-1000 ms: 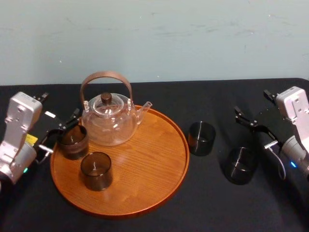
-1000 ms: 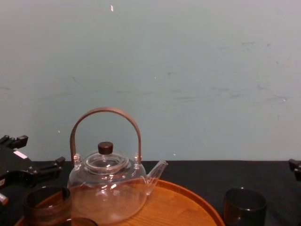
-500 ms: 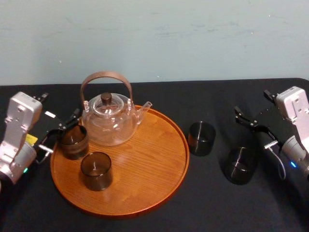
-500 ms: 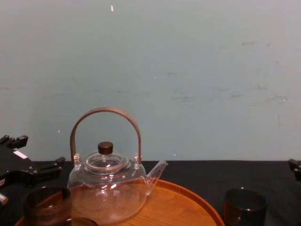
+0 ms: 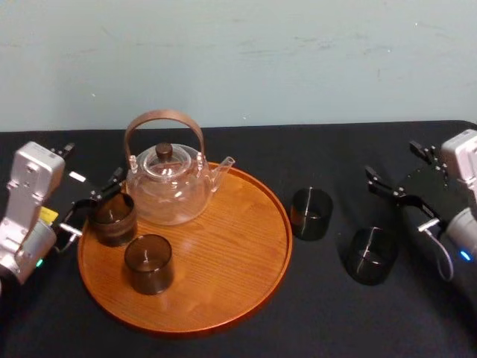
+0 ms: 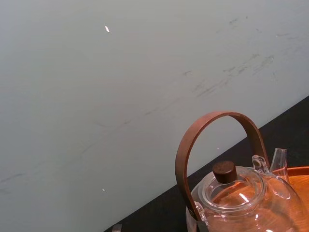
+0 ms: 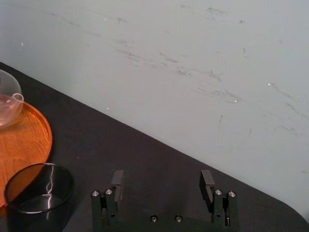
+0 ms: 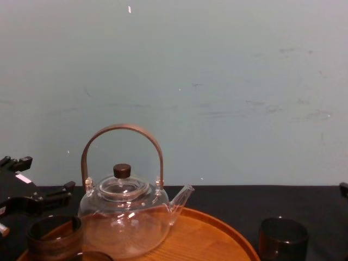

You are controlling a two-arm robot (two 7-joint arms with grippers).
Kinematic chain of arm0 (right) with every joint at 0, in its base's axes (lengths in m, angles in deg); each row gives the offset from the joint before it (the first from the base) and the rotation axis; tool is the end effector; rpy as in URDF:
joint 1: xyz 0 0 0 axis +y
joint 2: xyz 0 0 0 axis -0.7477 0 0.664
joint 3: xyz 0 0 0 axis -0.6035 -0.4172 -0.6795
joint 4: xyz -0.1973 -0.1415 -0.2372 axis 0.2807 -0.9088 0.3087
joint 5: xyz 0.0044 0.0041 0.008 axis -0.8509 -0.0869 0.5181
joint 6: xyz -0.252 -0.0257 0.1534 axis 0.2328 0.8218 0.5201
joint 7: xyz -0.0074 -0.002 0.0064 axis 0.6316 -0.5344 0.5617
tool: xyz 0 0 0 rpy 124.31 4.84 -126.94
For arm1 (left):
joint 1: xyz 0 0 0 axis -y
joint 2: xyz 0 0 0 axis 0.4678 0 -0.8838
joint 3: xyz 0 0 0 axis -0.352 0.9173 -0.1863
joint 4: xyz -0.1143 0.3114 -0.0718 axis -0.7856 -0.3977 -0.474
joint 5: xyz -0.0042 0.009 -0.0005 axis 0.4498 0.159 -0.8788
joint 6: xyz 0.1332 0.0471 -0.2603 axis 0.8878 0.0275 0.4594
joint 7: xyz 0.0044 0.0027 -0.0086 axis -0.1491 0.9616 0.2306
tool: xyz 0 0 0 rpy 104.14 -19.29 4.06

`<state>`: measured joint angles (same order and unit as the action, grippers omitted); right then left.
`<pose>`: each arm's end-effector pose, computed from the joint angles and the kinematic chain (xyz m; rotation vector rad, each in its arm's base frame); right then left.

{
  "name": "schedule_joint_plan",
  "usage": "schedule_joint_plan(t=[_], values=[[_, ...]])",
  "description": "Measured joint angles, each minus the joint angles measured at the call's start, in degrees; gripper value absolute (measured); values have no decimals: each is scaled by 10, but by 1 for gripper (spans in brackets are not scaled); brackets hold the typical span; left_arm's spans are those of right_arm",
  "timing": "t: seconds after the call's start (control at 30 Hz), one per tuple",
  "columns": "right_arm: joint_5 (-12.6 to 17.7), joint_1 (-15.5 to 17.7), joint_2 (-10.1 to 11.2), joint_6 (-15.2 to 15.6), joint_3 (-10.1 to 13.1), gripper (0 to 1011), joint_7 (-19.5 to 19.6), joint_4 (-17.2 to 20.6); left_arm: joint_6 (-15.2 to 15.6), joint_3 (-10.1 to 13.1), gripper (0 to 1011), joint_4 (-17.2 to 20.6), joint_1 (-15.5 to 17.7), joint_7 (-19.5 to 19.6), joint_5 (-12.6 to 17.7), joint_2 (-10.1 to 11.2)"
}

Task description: Pick up the glass from the table and place it on the tray.

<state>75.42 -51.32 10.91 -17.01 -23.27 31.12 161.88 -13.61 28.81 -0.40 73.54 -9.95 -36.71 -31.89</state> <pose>0.3478 -0.1219 -0.3311 -0.2915 -0.2429 -1.2144 0.3542 0.1140 -0.3394 0.3044 -0.2849 1.2481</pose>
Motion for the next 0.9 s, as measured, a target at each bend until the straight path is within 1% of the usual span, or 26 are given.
schedule_joint_plan(t=[0.07,0.17,0.2,0.27,0.3,0.4,0.5,0.7,0.9], values=[[19,19,12,11,17,1002,-15,26,0,0,1001,0,0,0,0,0],[29,31,19,17,26,1002,-22,41,0,0,1001,0,0,0,0,0],[36,41,25,21,34,1002,-27,52,0,0,1002,0,0,0,0,0],[45,52,32,25,42,1002,-32,65,0,0,1001,0,0,0,0,0],[53,63,38,29,50,1002,-37,77,0,0,1001,0,0,0,0,0],[64,79,48,34,61,1002,-47,94,0,0,1001,0,0,0,0,0],[80,105,67,39,77,1002,-68,116,0,0,1001,0,0,0,0,0],[96,143,95,40,99,1002,-103,139,0,0,1001,0,0,0,0,0],[104,173,116,38,115,1002,-129,153,0,0,1001,0,0,0,0,0]])
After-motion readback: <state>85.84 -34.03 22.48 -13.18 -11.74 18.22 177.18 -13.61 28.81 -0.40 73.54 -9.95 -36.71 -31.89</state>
